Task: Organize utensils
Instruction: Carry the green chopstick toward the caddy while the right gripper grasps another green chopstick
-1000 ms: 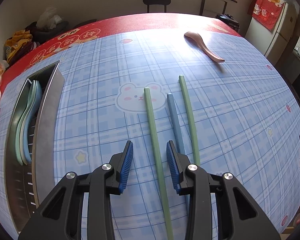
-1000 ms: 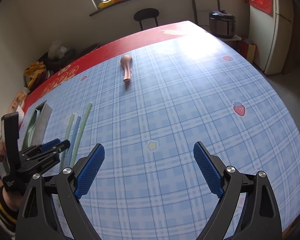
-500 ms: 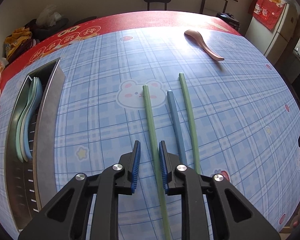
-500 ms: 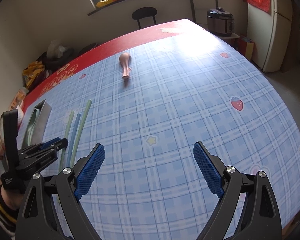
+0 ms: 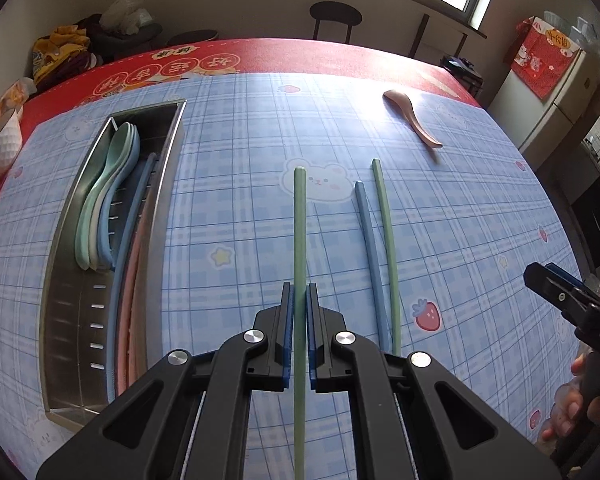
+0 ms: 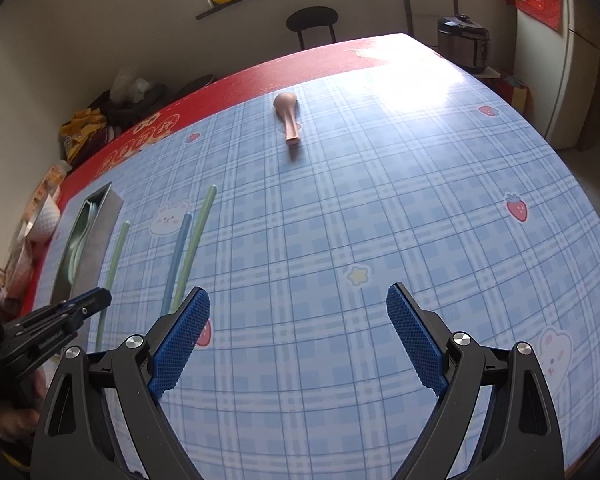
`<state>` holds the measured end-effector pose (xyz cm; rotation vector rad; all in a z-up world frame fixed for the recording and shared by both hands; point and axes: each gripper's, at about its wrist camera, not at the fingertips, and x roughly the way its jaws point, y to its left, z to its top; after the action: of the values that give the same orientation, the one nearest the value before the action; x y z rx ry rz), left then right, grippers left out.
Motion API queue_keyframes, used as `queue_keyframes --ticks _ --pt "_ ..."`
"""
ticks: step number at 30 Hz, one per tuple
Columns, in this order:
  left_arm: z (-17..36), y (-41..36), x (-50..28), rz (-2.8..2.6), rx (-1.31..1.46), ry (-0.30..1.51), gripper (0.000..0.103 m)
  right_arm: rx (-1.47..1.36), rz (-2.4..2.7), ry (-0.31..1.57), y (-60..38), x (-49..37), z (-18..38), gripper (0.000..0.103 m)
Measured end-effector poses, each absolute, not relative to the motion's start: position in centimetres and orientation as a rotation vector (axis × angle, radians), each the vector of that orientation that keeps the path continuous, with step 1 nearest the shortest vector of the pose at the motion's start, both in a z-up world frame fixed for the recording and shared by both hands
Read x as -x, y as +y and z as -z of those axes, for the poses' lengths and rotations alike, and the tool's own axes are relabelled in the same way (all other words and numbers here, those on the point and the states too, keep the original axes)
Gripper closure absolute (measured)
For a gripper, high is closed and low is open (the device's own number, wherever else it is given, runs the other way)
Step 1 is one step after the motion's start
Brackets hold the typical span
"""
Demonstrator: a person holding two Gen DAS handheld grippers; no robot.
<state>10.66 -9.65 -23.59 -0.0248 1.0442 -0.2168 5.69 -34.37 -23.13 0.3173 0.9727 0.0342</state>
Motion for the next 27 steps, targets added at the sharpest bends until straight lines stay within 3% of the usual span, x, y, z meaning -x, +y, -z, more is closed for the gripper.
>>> queue_keyframes --ticks 7,20,27 --pt "21.8 -7.7 -9.4 0.215 0.029 0.995 0.097 -0.298 -0.065 0.988 -32.6 -6.9 24.1 0.026" --pt "20.6 -3.8 -7.9 0.195 0.067 0.955 0.097 -0.157 -0.165 1.038 -26.8 -10.3 26.0 0.064" --pt "20.3 -2.0 -7.3 0.173 0.080 0.954 0.097 -0.161 -0.138 1.064 -25.4 -12.4 26.8 0.067"
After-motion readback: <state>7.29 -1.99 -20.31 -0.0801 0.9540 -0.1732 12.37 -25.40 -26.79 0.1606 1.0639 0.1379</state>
